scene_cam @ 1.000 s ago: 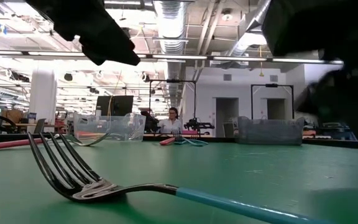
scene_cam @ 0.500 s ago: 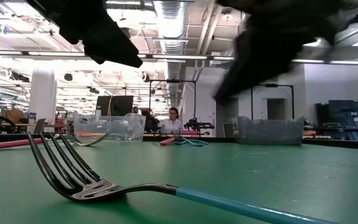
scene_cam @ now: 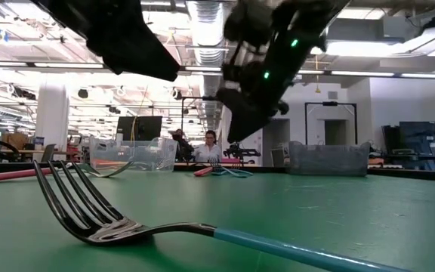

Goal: Sort silverware by color (type)
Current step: Put the blue fork into the black bin

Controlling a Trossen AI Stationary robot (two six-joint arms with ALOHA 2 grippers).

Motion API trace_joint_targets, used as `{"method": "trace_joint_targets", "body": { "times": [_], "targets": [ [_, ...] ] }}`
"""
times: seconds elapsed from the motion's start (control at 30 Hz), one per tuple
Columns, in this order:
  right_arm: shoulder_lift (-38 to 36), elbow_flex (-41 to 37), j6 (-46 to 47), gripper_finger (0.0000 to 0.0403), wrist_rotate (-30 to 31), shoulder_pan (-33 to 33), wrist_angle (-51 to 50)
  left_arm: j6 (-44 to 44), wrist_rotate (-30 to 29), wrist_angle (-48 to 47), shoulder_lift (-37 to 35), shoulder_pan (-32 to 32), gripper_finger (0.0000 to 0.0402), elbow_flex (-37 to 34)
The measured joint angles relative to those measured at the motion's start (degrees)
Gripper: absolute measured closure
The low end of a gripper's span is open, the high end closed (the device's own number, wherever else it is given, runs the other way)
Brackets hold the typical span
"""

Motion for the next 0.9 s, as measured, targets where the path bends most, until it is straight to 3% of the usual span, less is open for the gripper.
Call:
{"method": "trace_joint_targets", "body": {
  "times": [0.13, 0.3, 0.63, 0.9],
  "targets": [
    [0.00, -0.04, 0.57, 0.0272, -8.90, -8.40, 0.83, -1.77, -4.74, -0.02, 0.00, 0.02, 0.0239, 0.00],
    [1.88, 0.04, -1.33, 0.0287, -17.57, -13.62, 3.62, -1.75, -4.87, -0.01, 0.00, 0.00, 0.0239, 0.00],
    [6.96, 0.19, -3.56, 0.0289, -17.42, -15.04, 10.34, -4.66, -6.15, -1.55, 0.00, 0.00, 0.0239, 0.00],
    [10.08, 1.78, -3.53, 0.0290, -17.95, -17.48, 7.71, -5.07, -6.36, -3.65, 0.00, 0.67, 0.0239, 0.02]
  ]
}}
